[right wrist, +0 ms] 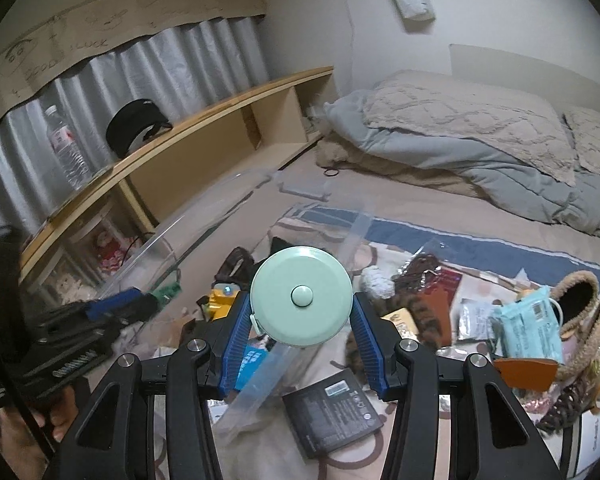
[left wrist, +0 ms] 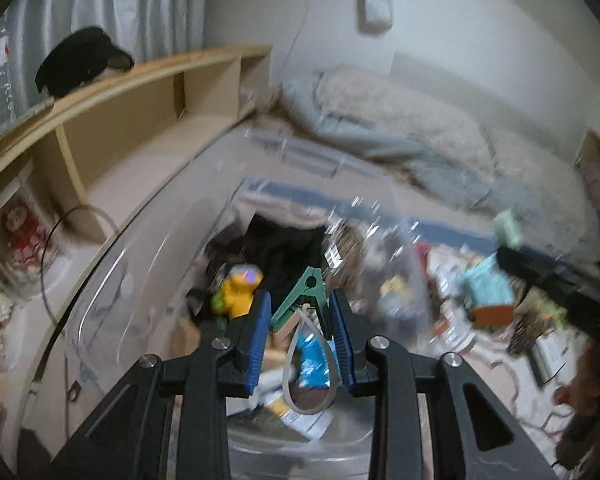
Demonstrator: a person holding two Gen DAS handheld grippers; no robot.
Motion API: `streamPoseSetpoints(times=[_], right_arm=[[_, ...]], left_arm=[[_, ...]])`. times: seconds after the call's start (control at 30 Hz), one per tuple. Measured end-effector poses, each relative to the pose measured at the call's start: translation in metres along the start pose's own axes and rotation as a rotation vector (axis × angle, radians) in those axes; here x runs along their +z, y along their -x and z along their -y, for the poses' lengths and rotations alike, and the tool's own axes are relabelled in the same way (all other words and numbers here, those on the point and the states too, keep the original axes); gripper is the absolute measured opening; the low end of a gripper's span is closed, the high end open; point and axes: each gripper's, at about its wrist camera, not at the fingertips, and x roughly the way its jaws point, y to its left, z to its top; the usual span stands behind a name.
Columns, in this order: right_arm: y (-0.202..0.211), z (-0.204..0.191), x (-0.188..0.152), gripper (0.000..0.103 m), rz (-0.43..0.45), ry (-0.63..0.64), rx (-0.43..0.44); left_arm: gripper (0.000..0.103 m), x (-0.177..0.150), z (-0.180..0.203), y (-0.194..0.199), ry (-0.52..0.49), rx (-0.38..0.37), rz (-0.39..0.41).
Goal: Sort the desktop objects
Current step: 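Lower green clothespin into the clear bin and open left gripper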
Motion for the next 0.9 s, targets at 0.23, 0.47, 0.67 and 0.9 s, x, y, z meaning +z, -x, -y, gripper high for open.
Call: streamPoseSetpoints(times=[0.23, 0.47, 0.67, 0.9], right_arm=[[-0.007, -0.01, -0.001, 0.051, -0.018, 0.012, 0.024], [-0.01, -0.015, -0.004, 0.051, -0.036, 0.019, 0.035], [-0.011, -0.015, -0.005, 0.051, -0.043, 0.01, 0.043], [-0.013, -0.014, -0.006, 0.051, -0.052, 0.001, 0.056]], left_arm=[[0.03, -0.015, -0.015, -0.029, 0.057, 0.06, -0.189], [0.03, -0.019, -0.016, -0.031, 0.062, 0.032, -0.222], [0.031, -0.018, 0.003, -0.029, 0.017, 0.013, -0.216], [0.061, -0.016, 0.013, -0.025, -0.012, 0.025, -0.179]])
